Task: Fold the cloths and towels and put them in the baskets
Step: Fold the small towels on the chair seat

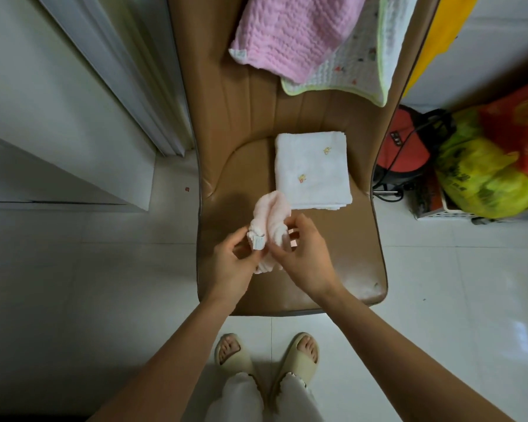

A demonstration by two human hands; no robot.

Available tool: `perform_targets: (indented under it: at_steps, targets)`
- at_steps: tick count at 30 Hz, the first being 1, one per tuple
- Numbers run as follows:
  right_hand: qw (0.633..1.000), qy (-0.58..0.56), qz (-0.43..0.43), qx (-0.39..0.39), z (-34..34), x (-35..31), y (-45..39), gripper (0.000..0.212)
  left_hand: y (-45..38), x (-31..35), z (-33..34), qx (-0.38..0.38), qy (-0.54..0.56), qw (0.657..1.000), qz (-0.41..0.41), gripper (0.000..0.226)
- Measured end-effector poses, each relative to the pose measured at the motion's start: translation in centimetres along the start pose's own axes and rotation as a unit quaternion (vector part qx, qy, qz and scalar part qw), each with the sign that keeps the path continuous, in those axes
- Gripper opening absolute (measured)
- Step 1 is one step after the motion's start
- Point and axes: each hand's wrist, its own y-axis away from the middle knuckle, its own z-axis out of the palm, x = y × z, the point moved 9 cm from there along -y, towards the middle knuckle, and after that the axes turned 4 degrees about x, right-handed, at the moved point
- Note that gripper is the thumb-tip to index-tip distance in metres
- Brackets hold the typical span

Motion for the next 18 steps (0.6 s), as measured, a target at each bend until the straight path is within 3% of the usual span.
perform_targets:
  at_steps: [4,6,9,11,13,14,16,18]
  targets:
    - [0.997,-0.025,0.021,-0.063,0.6,1.1,0.3,0.042,0.1,-0.3,1.7,-0.091,0.102,0.988,-0.068,0.046]
    - [0.994,-0.052,0.019,-0.093,1.0,1.2,0.9,0.038,0.1,-0.6,1.6,-0.081,0.132,0.983,-0.097,0.065]
    - [0.988,-0.081,-0.011,-0.131,1.9,0.5,1.9,0.043,0.1,-0.4,0.7,-0.053,0.07,0.994,-0.072,0.086]
    - [0.978,-0.137,0.021,-0.157,2.4,0.5,2.3,0.048,-0.1,-0.7,-0.2,-0.036,0.066,0.995,-0.071,0.071]
    - [0.975,-0.174,0.044,-0.133,1.2,0.7,1.8,0.055,-0.3,-0.7,-0.9,-0.046,0.076,0.994,-0.067,0.036]
    - [0.983,-0.155,0.02,-0.1,-0.1,0.5,1.2,0.056,-0.2,-0.4,-1.1,-0.064,0.062,0.995,-0.052,0.026]
    - [0.994,-0.032,-0.068,-0.073,-2.6,-0.7,0.2,0.057,-0.2,0.3,-1.5,-0.097,0.027,0.995,-0.015,0.029]
    - [0.978,0.085,-0.138,-0.134,-3.0,-1.6,-0.3,0.059,-0.2,0.5,-1.9,-0.115,0.003,0.993,-0.002,0.032]
